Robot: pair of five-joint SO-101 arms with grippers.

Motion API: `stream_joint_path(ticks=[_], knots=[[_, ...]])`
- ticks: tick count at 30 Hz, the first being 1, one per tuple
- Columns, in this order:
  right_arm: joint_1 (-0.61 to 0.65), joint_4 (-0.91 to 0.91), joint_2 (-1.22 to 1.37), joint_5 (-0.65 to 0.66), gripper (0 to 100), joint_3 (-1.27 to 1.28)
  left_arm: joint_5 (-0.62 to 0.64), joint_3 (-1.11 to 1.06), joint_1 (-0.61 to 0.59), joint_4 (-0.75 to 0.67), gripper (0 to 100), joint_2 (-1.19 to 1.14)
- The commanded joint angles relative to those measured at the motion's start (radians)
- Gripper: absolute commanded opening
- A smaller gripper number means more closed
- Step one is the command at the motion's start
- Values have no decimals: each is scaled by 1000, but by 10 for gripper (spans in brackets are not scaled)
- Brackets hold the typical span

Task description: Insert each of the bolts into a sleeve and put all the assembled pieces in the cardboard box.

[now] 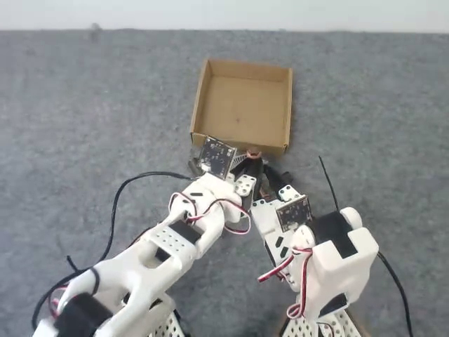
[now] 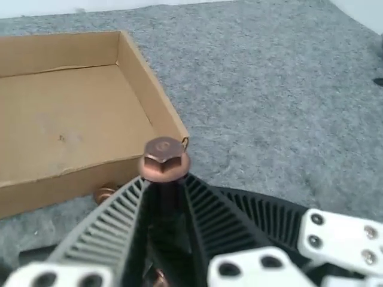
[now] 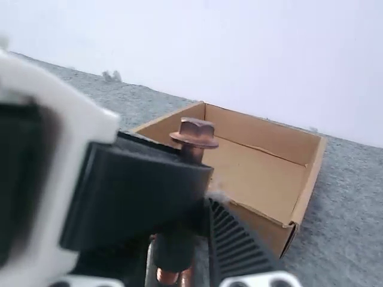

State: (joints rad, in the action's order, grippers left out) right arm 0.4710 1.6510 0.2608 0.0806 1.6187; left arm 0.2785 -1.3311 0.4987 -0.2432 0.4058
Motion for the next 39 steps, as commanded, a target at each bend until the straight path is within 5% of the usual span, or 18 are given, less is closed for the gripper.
stream_joint_path(ticks=[1, 9, 16, 39], knots=[[-13, 36, -54, -9, 6, 28, -61, 31, -8, 11, 12, -41], [-13, 36, -53, -9, 6, 28, -71, 5, -12, 14, 17, 25], [-35, 36, -56, -9, 6, 28, -69, -35, -5, 14, 115, 60], [-39, 36, -50, -9, 6, 23, -69, -211, 29, 15, 119, 404]])
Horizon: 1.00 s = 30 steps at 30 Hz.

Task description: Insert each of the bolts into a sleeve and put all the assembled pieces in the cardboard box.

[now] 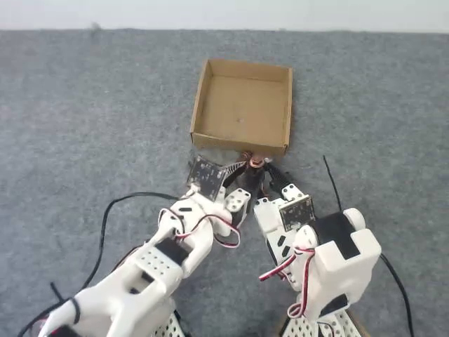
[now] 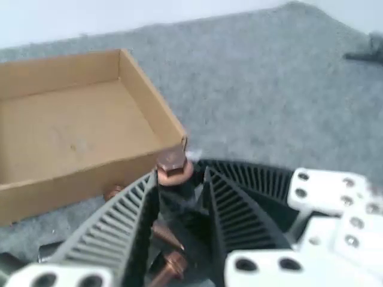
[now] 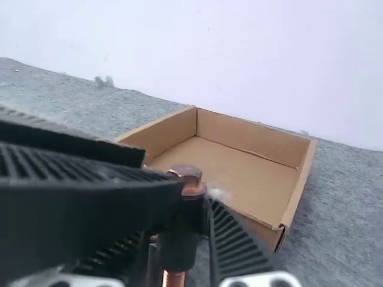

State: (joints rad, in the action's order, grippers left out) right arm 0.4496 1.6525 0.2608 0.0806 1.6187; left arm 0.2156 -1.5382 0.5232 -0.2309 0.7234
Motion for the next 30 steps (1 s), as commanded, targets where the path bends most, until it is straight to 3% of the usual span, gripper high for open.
stream_joint_path(ticks=[1, 17, 21, 23, 30], knots=[[-18, 35, -50, -9, 6, 23, -6, -13, 5, 3, 119, 106], [-47, 30, -51, -3, 6, 12, -6, -33, -140, 3, 110, 236], [-68, 31, -58, -2, 6, 17, -6, -30, -167, 3, 13, 236], [-79, 35, -59, -2, 6, 17, -6, -28, -186, 3, 13, 235], [-122, 36, -82, 0, 6, 28, -6, -35, -365, 52, 11, 236]])
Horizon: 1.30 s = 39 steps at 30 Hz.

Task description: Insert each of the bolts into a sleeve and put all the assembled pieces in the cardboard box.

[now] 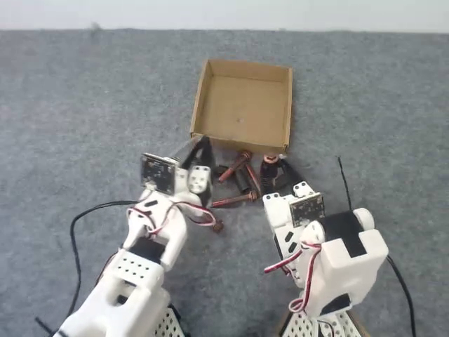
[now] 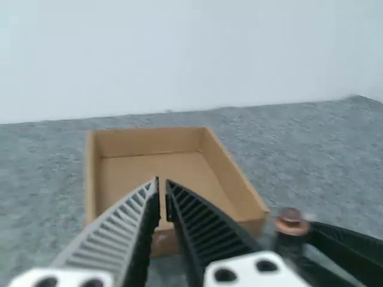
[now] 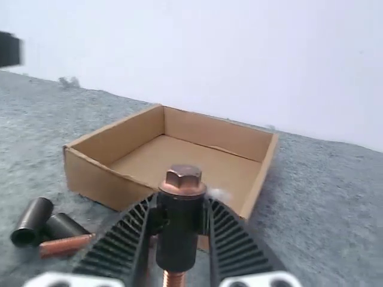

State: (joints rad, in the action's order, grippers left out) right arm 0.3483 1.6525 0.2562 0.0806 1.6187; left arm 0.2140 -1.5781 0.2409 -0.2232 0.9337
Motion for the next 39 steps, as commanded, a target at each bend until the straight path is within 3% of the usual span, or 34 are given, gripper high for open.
stream_joint_path(ticks=[1, 10, 15, 18, 23, 28, 39], knots=[[-22, 36, -94, 0, 6, 37, -6, 7, -120, 72, 11, 26], [-71, -61, -206, -2, 6, 61, -17, 2, -342, 333, 11, 26], [-93, -108, -262, 17, 6, 61, -173, -27, -368, 427, 11, 26], [-99, -110, -283, 57, 6, 60, -244, -44, -371, 433, 11, 28], [-101, -131, -294, 71, 6, 37, -244, -42, -387, 433, 11, 28], [-107, -211, -294, 186, 6, -57, -247, -42, -388, 433, 11, 28], [-131, -433, -318, 187, 6, -232, -247, -42, -388, 433, 11, 28]])
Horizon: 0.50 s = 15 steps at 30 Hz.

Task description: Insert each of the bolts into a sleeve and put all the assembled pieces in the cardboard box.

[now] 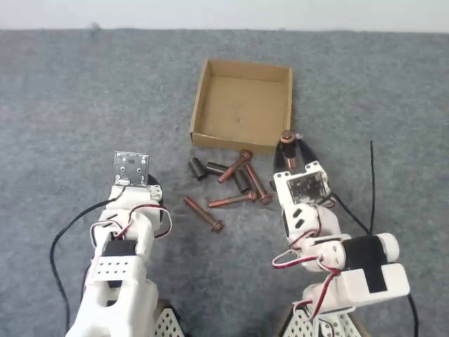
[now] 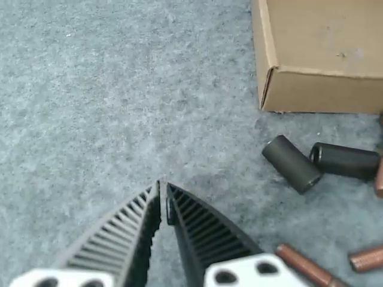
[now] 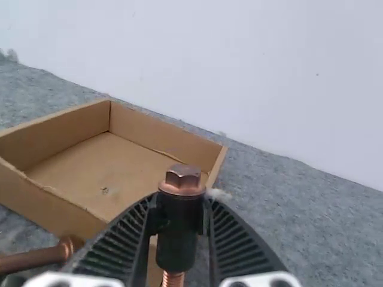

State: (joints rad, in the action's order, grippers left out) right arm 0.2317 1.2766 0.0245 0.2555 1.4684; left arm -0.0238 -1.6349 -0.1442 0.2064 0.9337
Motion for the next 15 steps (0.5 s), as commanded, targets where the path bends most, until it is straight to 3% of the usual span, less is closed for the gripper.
stream_joint_path(ticks=[1, 5, 12, 15], knots=[[-12, -101, -110, 12, 6, -97, -9, 15, -3, 3, 11, 28], [-12, -344, -245, 9, 6, -170, -11, 15, -3, 3, 11, 28], [-4, -951, -470, 6, 6, -371, -11, 15, -3, 3, 11, 28], [-10, -1086, -472, 5, 6, -463, -11, 15, -3, 3, 11, 28]])
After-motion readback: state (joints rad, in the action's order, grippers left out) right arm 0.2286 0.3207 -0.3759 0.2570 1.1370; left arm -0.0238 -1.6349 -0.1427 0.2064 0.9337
